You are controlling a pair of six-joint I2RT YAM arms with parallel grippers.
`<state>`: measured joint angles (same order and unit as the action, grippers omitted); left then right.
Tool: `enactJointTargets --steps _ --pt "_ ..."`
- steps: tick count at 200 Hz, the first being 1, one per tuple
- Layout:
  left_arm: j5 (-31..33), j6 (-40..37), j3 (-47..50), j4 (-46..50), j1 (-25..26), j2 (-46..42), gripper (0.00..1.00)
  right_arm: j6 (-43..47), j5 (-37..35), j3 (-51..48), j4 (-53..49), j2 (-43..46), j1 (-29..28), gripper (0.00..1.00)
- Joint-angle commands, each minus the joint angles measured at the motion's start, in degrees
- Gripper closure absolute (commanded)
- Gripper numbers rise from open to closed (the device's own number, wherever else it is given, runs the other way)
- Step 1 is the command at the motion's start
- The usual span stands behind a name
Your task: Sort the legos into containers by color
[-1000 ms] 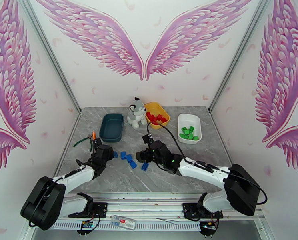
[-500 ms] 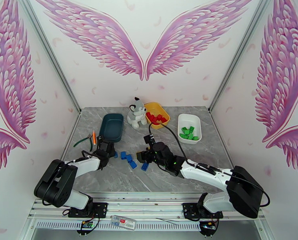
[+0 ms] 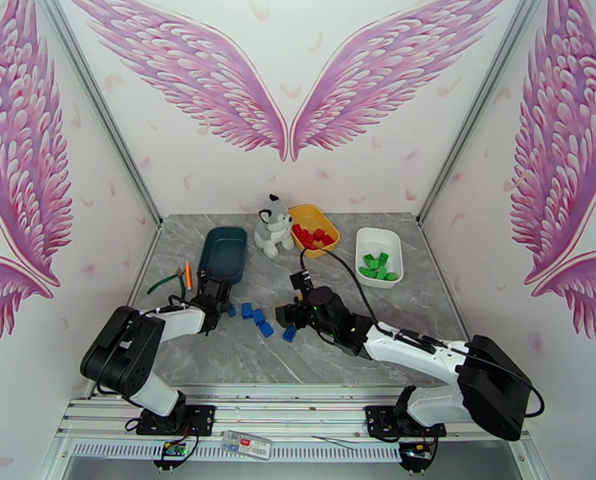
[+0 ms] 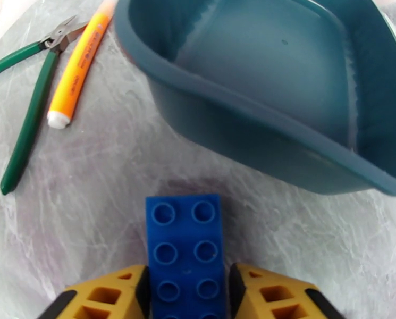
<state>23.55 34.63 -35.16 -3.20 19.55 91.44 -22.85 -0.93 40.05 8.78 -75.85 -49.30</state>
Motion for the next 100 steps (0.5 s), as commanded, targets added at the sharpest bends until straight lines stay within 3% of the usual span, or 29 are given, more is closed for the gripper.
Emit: enactJointTargets --steps 1,46,100 --pt "-1.23 -0.30 -0.13 0.73 -0.13 0.34 0.61 -0.61 -1.41 -1.41 -0.28 3.53 -0.29 0.25" --pt "-1.15 0.39 1.86 1.40 1.52 -3.99 0.67 -0.44 -2.85 -3.57 -1.17 7.96 -0.29 0.26" --pt "2.56 0.93 3.41 8.87 7.43 -19.13 0.69 0.27 -1.23 -2.35 -1.27 5.65 -0.27 0.25"
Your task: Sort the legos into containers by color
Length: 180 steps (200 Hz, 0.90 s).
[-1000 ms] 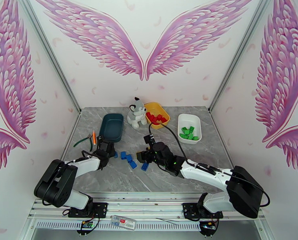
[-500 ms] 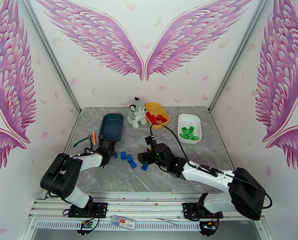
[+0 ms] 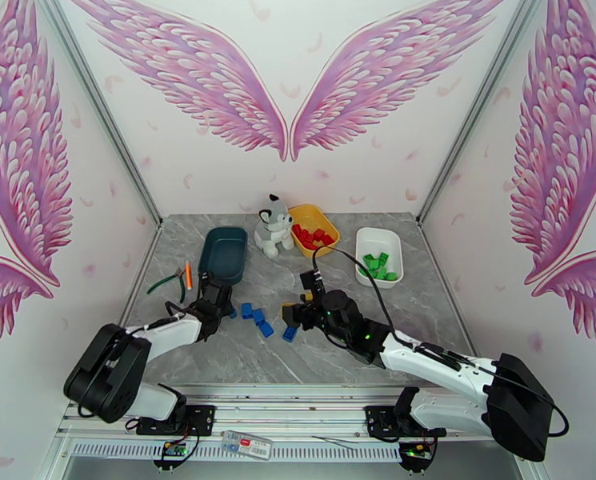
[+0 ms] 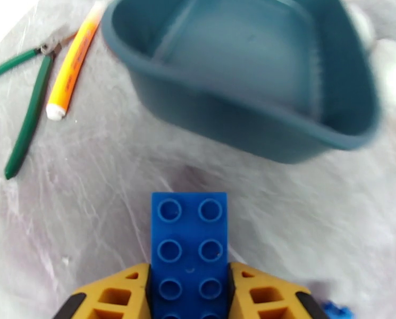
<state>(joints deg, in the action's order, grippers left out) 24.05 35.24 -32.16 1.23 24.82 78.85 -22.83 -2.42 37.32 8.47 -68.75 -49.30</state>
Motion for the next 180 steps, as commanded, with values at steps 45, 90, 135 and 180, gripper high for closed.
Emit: enactJointTargets --steps 45,90,135,180 --pt "2.78 -3.68 -7.68 9.95 3.35 -8.15 0.67 -0.35 2.44 2.17 -0.03 -5.39 -0.28 0.25" --pt "1.44 -8.47 -20.94 11.15 -0.53 1.43 0.64 -0.19 3.03 3.57 -0.83 -7.58 -0.28 0.25" --pt "-1.78 -10.56 -32.56 12.76 -5.65 13.46 0.54 0.33 2.68 3.72 -1.69 -7.49 -0.28 0.25" --pt "0.03 -10.57 -29.94 11.63 -4.09 10.93 0.23 0.62 2.12 4.05 -1.97 -9.11 -0.27 0.23"
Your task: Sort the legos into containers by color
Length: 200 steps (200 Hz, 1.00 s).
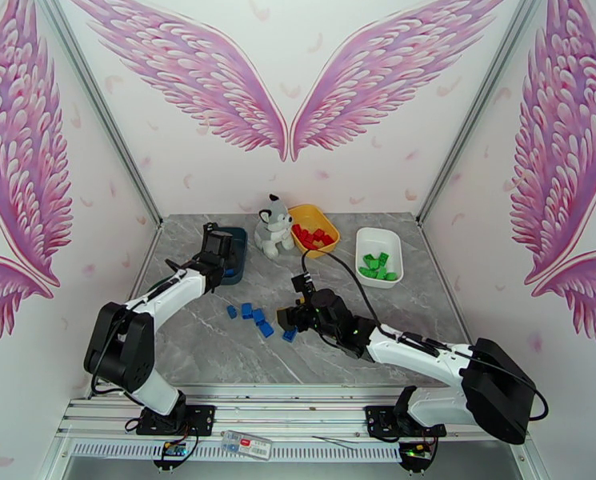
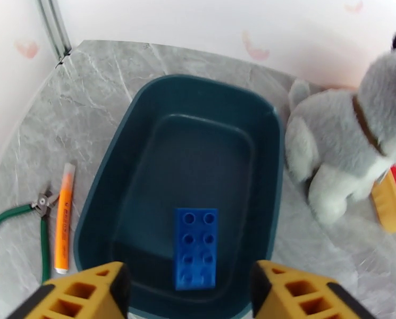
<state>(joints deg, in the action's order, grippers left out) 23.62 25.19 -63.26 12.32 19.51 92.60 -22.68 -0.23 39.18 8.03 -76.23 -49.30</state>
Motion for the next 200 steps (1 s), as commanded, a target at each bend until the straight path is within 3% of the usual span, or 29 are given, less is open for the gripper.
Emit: enactJointTargets --steps 1,102,153,200 --pt "0.56 -0.46 1.28 0.58 1.27 -2.88 0.23 0.45 0.04 2.16 -1.53 -1.64 -0.27 0.23" --pt "3.21 5.74 19.56 0.61 9.74 -19.01 0.23 -0.13 1.10 2.22 -0.56 -4.34 -1.23 0.24" --pt "6.36 12.70 29.25 -3.41 16.34 -19.75 0.28 -0.17 0.38 2.69 -0.04 -6.34 -3.27 0.24" --pt "7.41 14.97 32.54 -7.11 17.19 -16.70 0.36 -0.35 0.39 3.32 0.29 -9.20 -4.96 0.25"
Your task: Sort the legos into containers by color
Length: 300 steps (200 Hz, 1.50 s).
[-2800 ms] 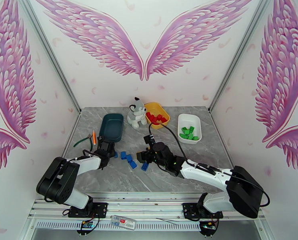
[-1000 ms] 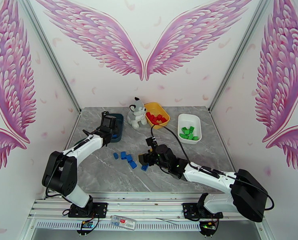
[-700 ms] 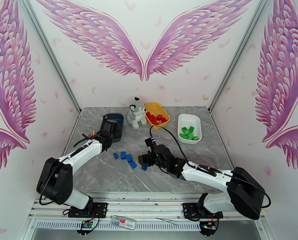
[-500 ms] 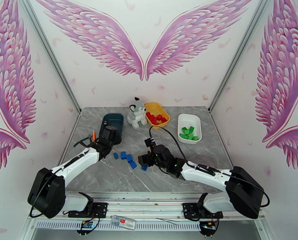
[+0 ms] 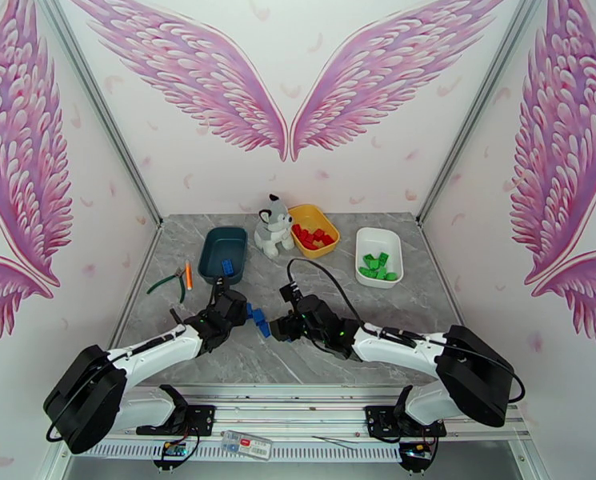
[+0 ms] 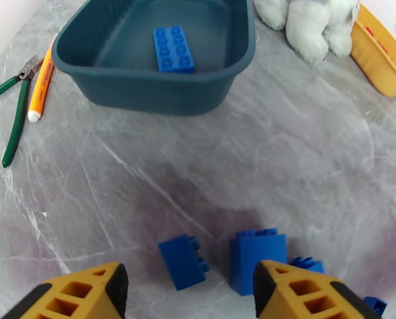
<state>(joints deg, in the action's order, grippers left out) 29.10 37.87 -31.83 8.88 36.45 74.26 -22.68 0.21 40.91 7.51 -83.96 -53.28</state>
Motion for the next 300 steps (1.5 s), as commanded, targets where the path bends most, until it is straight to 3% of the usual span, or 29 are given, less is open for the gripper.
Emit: enactJointTargets --steps 1,180,300 --pt "1.97 2.29 1.14 -3.73 0.27 1.70 0.36 -0.35 -0.08 1.57 0.83 -1.51 -1.01 0.25" --pt "-3.04 2.12 4.24 -14.14 -4.26 12.04 0.56 -1.14 -0.26 2.41 1.37 -4.81 -3.06 0.26" --pt "-3.41 0.70 5.09 -10.36 -4.38 3.91 0.74 -1.32 -0.47 2.34 1.17 -4.50 -3.24 0.27"
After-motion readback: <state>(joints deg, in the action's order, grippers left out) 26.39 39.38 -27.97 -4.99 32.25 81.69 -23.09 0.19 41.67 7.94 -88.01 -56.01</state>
